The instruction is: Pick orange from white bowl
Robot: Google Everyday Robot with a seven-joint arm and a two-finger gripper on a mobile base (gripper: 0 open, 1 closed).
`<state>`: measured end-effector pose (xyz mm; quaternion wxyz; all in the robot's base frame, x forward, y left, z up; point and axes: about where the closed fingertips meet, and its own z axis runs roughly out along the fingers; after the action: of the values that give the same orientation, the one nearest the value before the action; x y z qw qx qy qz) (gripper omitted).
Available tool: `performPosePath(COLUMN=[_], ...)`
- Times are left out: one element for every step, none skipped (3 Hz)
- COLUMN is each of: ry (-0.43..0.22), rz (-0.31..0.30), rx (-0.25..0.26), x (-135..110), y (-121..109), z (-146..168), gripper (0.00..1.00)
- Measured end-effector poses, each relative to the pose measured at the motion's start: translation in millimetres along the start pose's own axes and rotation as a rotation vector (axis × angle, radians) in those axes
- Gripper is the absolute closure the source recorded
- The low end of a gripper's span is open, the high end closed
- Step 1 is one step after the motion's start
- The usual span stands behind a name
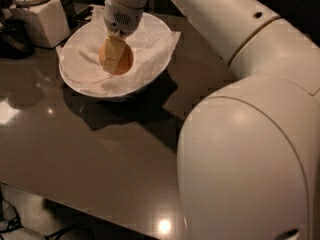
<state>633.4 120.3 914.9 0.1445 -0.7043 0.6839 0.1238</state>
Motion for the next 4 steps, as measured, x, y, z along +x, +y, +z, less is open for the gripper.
performPosePath(ry=[-0.034, -0.058, -0.142, -0.23], rz=[-0.049, -0.056, -0.019, 0.072], rx=[0.045, 0.053, 0.054, 0.034], x=[-9.2, -12.5, -9.2, 9.9], y=[11.0, 11.0, 27.8, 61.2], z=[-34.1, -36.7, -47.4, -63.9], gripper=[1.0, 1.0, 1.0, 1.0])
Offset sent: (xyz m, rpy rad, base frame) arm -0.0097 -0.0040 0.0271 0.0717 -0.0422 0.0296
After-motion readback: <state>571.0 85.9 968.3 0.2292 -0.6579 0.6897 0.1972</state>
